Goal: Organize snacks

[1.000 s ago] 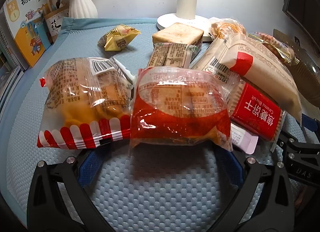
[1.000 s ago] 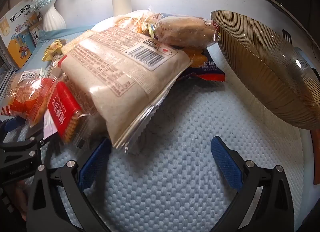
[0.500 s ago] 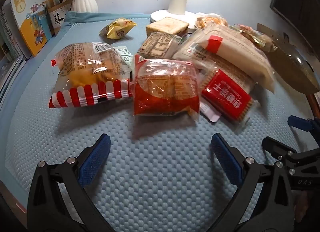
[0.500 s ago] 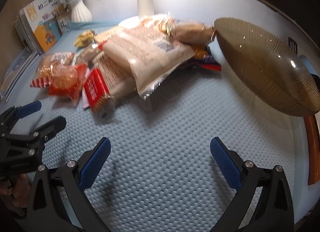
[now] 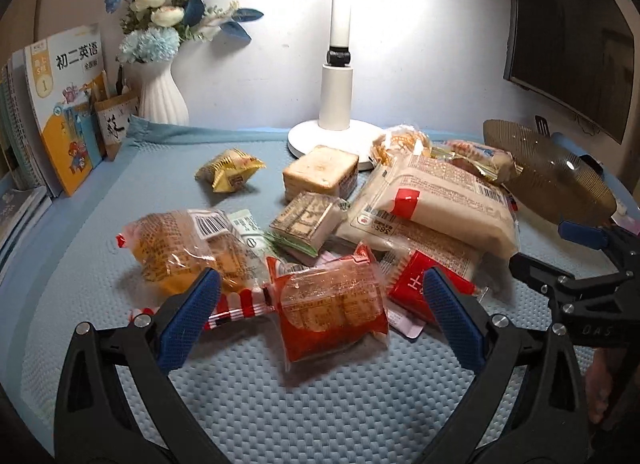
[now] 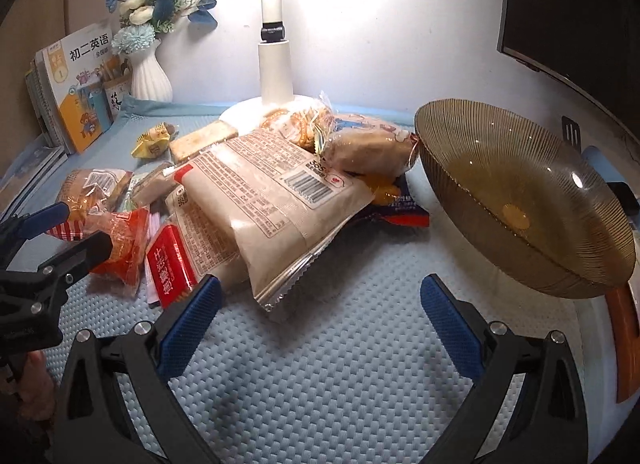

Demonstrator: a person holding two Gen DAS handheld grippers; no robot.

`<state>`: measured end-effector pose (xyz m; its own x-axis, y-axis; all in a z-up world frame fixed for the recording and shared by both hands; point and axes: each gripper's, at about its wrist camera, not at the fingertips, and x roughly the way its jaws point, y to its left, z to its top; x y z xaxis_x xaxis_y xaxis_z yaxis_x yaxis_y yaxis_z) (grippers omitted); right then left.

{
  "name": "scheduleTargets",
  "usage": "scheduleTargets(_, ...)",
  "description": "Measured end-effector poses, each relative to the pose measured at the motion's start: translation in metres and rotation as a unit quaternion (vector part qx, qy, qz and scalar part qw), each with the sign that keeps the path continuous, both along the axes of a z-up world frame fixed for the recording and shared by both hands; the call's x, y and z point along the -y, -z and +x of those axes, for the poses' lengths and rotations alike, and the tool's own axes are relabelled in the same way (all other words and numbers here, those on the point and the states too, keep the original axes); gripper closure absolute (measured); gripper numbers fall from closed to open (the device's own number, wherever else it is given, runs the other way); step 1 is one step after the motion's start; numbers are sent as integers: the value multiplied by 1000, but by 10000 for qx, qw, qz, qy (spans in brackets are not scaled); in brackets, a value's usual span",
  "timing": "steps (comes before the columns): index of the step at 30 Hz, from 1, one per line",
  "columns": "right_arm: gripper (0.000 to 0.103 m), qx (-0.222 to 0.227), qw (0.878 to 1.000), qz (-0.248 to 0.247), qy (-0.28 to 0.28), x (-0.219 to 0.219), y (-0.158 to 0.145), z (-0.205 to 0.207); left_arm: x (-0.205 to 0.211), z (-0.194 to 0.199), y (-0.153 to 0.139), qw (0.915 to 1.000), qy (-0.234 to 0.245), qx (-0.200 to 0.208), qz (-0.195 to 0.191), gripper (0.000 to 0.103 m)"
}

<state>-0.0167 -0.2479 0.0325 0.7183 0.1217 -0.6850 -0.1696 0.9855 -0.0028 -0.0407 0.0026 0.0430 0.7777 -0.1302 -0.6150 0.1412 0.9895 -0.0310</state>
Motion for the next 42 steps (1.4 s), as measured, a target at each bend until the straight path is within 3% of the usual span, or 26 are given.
scheduleTargets(12,5,-121,9997,-178,-80,-10,6,4,-9,-2,5,9993,118,-69,-350,3)
scheduleTargets(20,5,-121,9997,-188,-90,-10,6,4,-3,-1,6,9995,113,-132,-249,3)
scheduleTargets(29,5,70,9996,-286,-34,-12,2,-2,-26,6,10,9941,112,-417,-998,3)
scheduleTargets(42,5,140,9997,-145,-100,-9,-1,-5,-28,7,10,9903,299,-470,-1271,3)
